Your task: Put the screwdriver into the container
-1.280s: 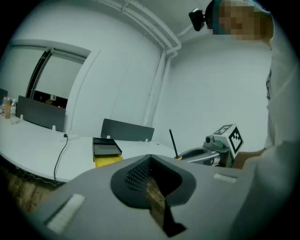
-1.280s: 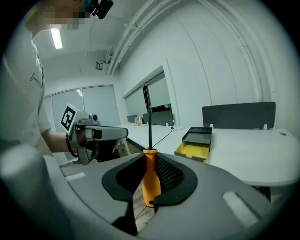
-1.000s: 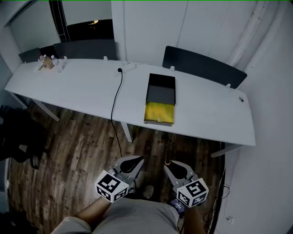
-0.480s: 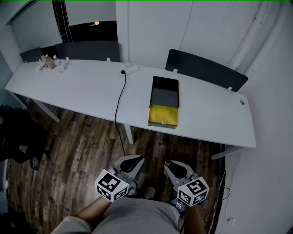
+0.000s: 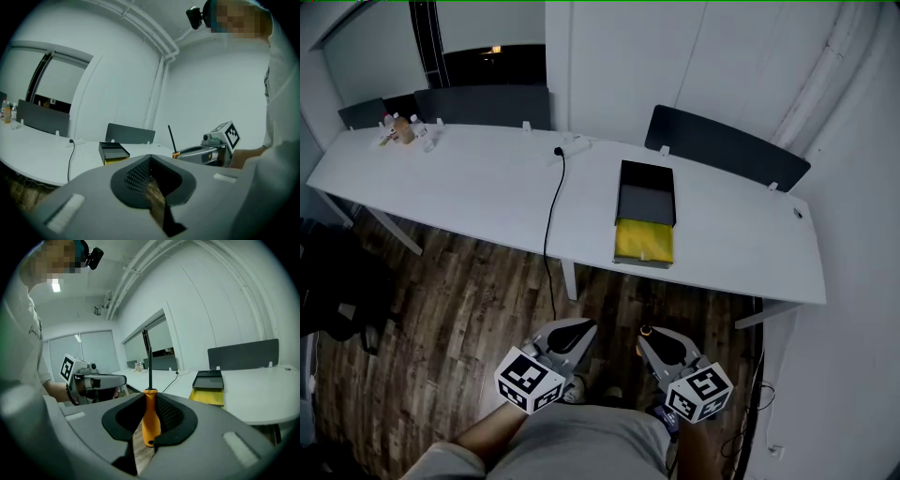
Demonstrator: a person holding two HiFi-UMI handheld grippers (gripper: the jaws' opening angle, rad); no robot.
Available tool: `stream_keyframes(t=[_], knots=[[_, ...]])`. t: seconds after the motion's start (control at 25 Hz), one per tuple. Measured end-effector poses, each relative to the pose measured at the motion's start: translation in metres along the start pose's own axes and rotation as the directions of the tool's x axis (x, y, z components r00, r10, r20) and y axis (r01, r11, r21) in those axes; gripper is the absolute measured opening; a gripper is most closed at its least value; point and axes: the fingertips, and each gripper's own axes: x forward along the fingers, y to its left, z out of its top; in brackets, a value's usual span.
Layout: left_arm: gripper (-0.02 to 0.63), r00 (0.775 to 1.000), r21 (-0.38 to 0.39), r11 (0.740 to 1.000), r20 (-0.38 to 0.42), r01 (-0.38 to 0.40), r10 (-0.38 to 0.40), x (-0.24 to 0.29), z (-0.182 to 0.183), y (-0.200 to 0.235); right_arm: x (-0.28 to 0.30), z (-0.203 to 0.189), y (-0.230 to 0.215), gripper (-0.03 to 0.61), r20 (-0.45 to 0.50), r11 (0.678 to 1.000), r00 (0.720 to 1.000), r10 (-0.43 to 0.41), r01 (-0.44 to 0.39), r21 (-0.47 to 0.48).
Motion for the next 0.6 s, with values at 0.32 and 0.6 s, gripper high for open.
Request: stream_keyframes(t=[0.32,0.6], knots=[[0.0,1.0,-0.01,1.0,-0.015,0.012,-0.012,-0.01,-0.007,0.016,0.01,0.003,0.011,0.086,0.022,0.999,0.999,-0.032,0.032,-0.014],[0.0,0.999,-0.006,1.0,-0.02,0.027,-0.027,-0.004,-0.007,0.023,0.016,0.002,0.006,0.086,0.016,0.999,0.999,-0.043,0.043,0.011]])
